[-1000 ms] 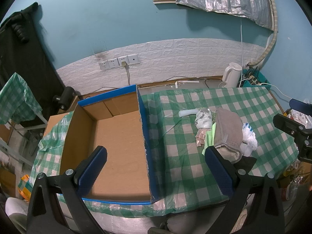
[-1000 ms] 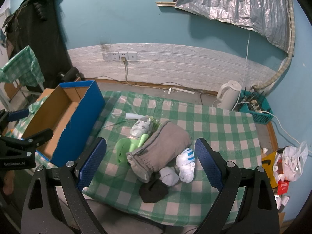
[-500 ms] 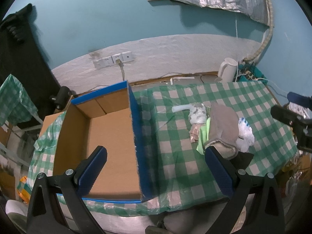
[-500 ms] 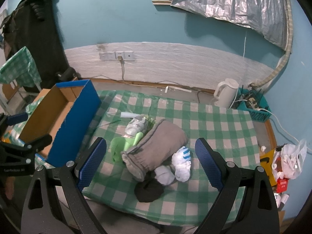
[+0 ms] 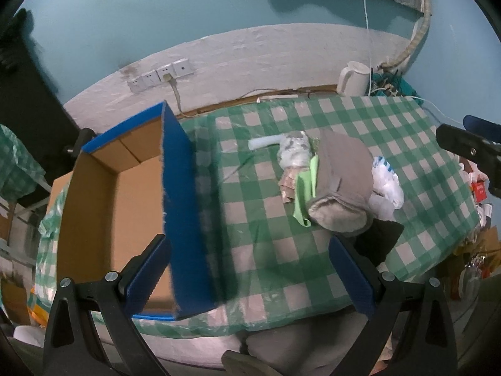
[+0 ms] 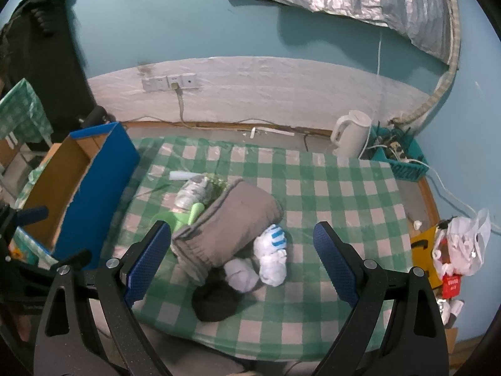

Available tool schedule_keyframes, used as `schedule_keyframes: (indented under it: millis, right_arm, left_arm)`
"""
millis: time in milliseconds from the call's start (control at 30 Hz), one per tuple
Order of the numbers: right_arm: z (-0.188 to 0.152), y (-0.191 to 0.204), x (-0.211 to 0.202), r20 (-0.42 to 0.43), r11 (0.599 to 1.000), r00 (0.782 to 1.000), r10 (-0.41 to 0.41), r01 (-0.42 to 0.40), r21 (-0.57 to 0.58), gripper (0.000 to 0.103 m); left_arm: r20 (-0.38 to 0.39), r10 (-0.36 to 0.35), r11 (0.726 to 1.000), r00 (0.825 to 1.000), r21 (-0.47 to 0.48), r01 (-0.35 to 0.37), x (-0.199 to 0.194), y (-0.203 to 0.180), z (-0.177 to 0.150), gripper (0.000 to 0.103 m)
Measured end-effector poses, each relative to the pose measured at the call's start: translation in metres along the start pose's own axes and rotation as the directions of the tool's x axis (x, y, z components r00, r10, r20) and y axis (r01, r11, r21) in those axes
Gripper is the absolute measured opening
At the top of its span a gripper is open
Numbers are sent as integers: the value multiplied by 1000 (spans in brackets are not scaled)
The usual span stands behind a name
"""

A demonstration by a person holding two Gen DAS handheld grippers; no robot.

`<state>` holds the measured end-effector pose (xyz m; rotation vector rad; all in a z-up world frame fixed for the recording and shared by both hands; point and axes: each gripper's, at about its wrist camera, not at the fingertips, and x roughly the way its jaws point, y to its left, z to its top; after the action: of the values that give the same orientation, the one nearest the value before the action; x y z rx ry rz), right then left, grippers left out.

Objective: Organize soft objects
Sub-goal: 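Reach the right gripper to the blue-striped white bag and grasp it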

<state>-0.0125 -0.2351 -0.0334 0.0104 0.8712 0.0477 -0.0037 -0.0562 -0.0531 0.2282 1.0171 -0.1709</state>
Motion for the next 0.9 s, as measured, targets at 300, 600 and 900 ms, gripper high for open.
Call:
schedule_keyframes:
  millis: [300,600,900]
  right_arm:
    - [-9,-31,29,-68,998,997,-22,26,56,91]
    - [-27,-52,76,-168,997,985,-28,41,70,91]
    - [-36,-56,124,-234,997,972,-35,49,53,91]
  left_arm:
    - [-51,-20,1000,998,-2,20,24,-22,1,101]
    - [-95,-32,999,995,-1,32,50,-45,4,101]
    - [-139,-52,998,989,19,55,76,-68,0,101]
